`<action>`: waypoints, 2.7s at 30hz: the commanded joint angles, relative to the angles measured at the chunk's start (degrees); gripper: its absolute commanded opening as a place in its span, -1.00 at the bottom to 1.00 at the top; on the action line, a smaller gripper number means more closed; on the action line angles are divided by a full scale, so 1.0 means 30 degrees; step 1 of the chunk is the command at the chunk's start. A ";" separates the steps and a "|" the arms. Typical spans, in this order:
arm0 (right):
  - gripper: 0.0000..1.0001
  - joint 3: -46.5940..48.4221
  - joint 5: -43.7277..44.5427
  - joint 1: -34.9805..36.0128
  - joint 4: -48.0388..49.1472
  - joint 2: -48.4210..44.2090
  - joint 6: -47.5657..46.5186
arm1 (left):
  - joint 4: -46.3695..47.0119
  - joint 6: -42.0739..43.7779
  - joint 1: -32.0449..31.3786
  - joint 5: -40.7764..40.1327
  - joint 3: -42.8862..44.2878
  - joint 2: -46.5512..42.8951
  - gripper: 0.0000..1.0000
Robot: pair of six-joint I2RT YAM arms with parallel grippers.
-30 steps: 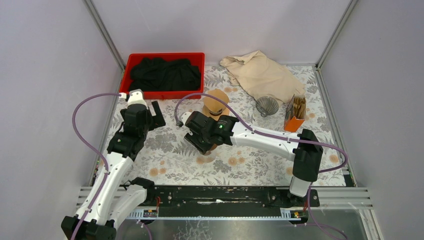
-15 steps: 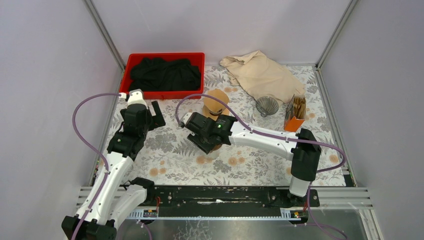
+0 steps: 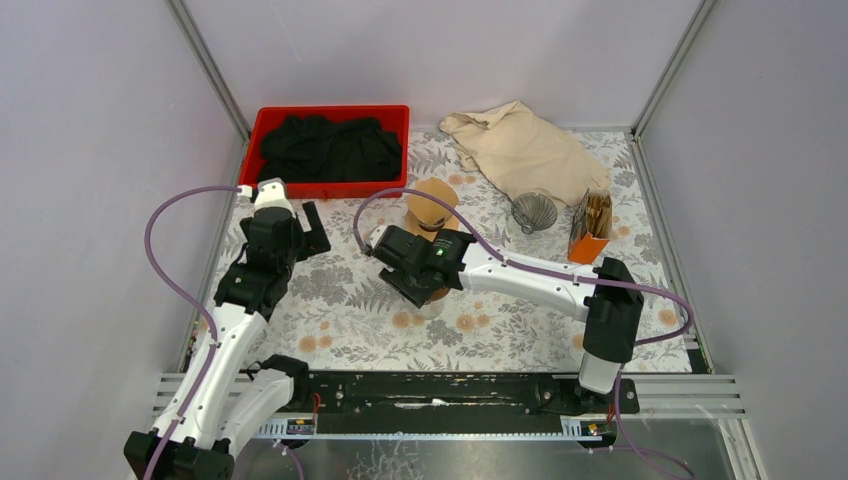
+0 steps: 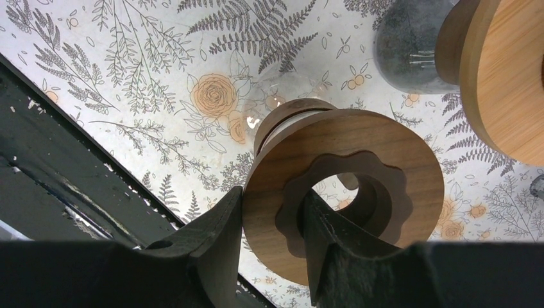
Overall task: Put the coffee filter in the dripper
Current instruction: Place the dripper holder onto the coffee server, then pick up the coffee dripper from the center of the board.
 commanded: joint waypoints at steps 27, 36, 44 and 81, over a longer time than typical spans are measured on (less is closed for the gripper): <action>0.20 0.0513 -0.0528 0.0077 0.1136 -0.1794 -0.0420 | 0.0743 -0.0075 0.0275 0.0483 0.0066 -0.0007 1.00; 0.38 0.0110 0.1874 -0.0317 0.0600 -0.4624 -0.0578 | 0.0798 -0.0073 0.0276 0.0634 0.0035 -0.0088 1.00; 0.44 -0.1529 0.3097 -0.3708 0.0818 -0.6917 0.0103 | 0.0857 -0.0044 0.0275 0.0757 0.0006 -0.0133 1.00; 0.03 -0.4696 0.1029 -1.4835 0.8516 0.0141 0.0594 | 0.0886 0.0073 0.0303 0.1171 -0.0052 -0.0344 1.00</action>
